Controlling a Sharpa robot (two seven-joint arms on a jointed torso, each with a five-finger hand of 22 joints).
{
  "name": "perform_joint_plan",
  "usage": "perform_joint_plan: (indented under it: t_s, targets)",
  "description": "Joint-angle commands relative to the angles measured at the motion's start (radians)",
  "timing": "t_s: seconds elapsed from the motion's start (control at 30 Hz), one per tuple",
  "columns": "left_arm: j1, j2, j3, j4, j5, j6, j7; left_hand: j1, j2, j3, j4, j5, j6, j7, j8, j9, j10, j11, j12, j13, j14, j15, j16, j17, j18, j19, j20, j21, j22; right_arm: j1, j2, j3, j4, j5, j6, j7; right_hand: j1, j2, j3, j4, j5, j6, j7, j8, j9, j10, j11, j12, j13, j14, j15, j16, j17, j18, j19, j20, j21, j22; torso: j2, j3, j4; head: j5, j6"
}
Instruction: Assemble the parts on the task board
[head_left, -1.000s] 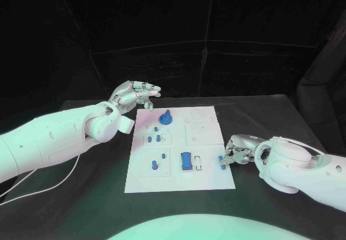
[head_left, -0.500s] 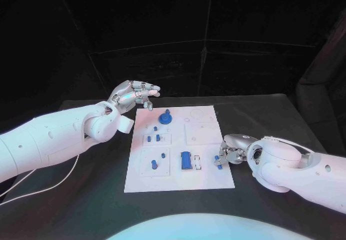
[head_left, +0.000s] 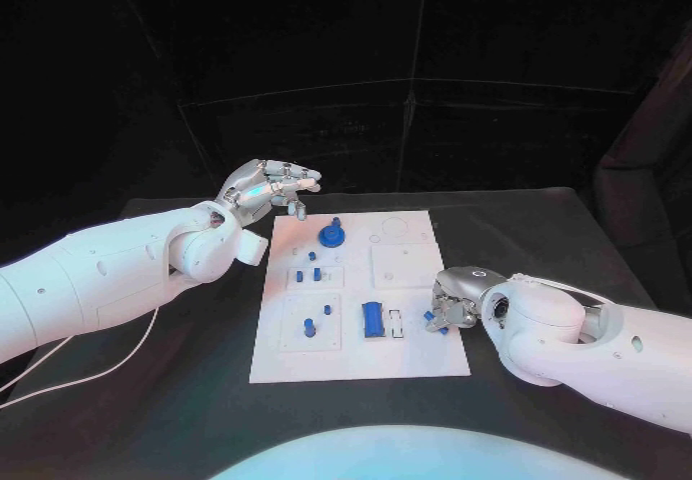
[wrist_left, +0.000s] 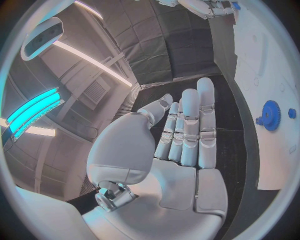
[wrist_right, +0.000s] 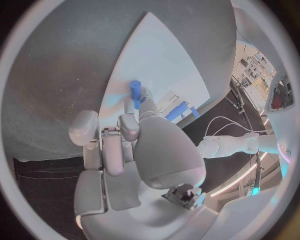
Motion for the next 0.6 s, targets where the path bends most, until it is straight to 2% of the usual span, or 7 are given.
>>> perform_joint_plan:
  t_s: [0.03, 0.17, 0.27, 0.43, 0.47, 0.6]
  targets:
    - [0.001, -0.001, 0.001, 0.002, 0.004, 0.009, 0.008, 0.000, 0.004, -0.006, -0.003, -0.001, -0.001, 0.009, -0.003, 0.001, -0.003, 0.001, -0.005, 0.001, -0.006, -0.002, 0.000, -0.001, 0.006, 0.009, 0.000, -0.004, -0.001, -0.018, 0.002, -0.015, -0.013, -0.038, 0.090, -0.048, 0.039, 0.025, 0.010, -0.017, 0.007, -0.001, 0.003, -0.007, -0.257, -0.005, 0.001, -0.006, 0.002, 0.075, -0.004, -0.004, 0.104, -0.010, -0.004, -0.002, -0.005, 0.001, 0.000, 0.0004, 0.0006, 0.000, 0.000]
    - [0.001, -0.001, 0.001, 0.002, 0.004, 0.010, 0.008, 0.000, 0.004, -0.006, -0.003, -0.001, -0.001, 0.009, -0.003, 0.001, -0.003, 0.001, -0.005, 0.001, -0.006, -0.002, 0.000, -0.001, 0.006, 0.009, 0.000, -0.004, -0.001, -0.019, -0.001, -0.015, -0.002, -0.015, 0.026, -0.044, 0.021, 0.026, 0.025, -0.017, 0.071, 0.013, -0.001, -0.012, -0.263, 0.005, -0.002, 0.010, 0.017, 0.077, -0.005, 0.000, 0.112, -0.012, 0.004, -0.003, 0.002, 0.014, -0.001, 0.0017, -0.0010, 0.003, 0.000]
    - [0.001, -0.002, 0.001, 0.003, 0.004, 0.010, 0.007, 0.000, 0.004, -0.006, -0.003, -0.001, -0.001, 0.009, -0.003, 0.001, -0.003, 0.001, -0.005, 0.001, -0.006, -0.002, 0.000, -0.001, 0.006, 0.009, 0.000, -0.004, -0.002, -0.020, -0.007, -0.015, 0.007, 0.043, -0.041, -0.033, 0.005, 0.029, 0.034, -0.009, 0.109, 0.017, -0.003, -0.017, -0.268, 0.009, -0.003, 0.015, 0.021, 0.078, -0.007, 0.001, 0.115, -0.013, 0.008, -0.004, 0.005, 0.018, -0.001, 0.0004, 0.0010, -0.001, 0.000]
    - [0.001, -0.002, 0.001, 0.003, 0.004, 0.009, 0.006, -0.001, 0.003, -0.008, -0.003, -0.001, -0.004, 0.010, -0.006, 0.000, -0.006, 0.002, -0.006, 0.000, -0.007, -0.002, 0.001, -0.003, 0.006, 0.010, 0.000, -0.006, -0.003, -0.020, -0.019, -0.015, 0.026, 0.178, -0.171, 0.002, -0.022, 0.033, 0.046, 0.007, 0.137, 0.024, -0.006, -0.022, -0.272, 0.015, -0.006, 0.024, 0.030, 0.079, -0.009, 0.005, 0.121, -0.014, 0.013, -0.006, 0.009, 0.025, -0.001, 0.0000, 0.0025, 0.000, 0.000]
    - [0.001, -0.002, 0.001, 0.003, 0.004, 0.009, 0.006, -0.001, 0.003, -0.008, -0.003, -0.001, -0.005, 0.010, -0.006, 0.000, -0.007, 0.002, -0.006, 0.000, -0.007, -0.002, 0.001, -0.003, 0.006, 0.010, 0.000, -0.006, -0.003, -0.020, -0.020, -0.015, 0.026, 0.183, -0.176, 0.004, -0.024, 0.033, 0.047, 0.008, 0.140, 0.025, -0.006, -0.022, -0.272, 0.015, -0.006, 0.025, 0.030, 0.080, -0.009, 0.005, 0.122, -0.014, 0.013, -0.006, 0.009, 0.026, -0.001, -0.0002, 0.0021, 0.000, 0.000]
    - [0.001, -0.002, 0.001, 0.003, 0.004, 0.009, 0.006, -0.001, 0.003, -0.008, -0.003, -0.001, -0.005, 0.011, -0.007, 0.000, -0.007, 0.002, -0.006, 0.000, -0.007, -0.001, 0.001, -0.003, 0.005, 0.010, 0.000, -0.006, -0.003, -0.019, -0.027, -0.015, 0.037, 0.252, -0.251, 0.031, -0.035, 0.029, 0.057, 0.015, 0.165, 0.030, -0.009, -0.025, -0.275, 0.020, -0.008, 0.032, 0.036, 0.081, -0.011, 0.009, 0.129, -0.015, 0.018, -0.008, 0.014, 0.035, 0.000, -0.0005, 0.0018, 0.001, 0.000]
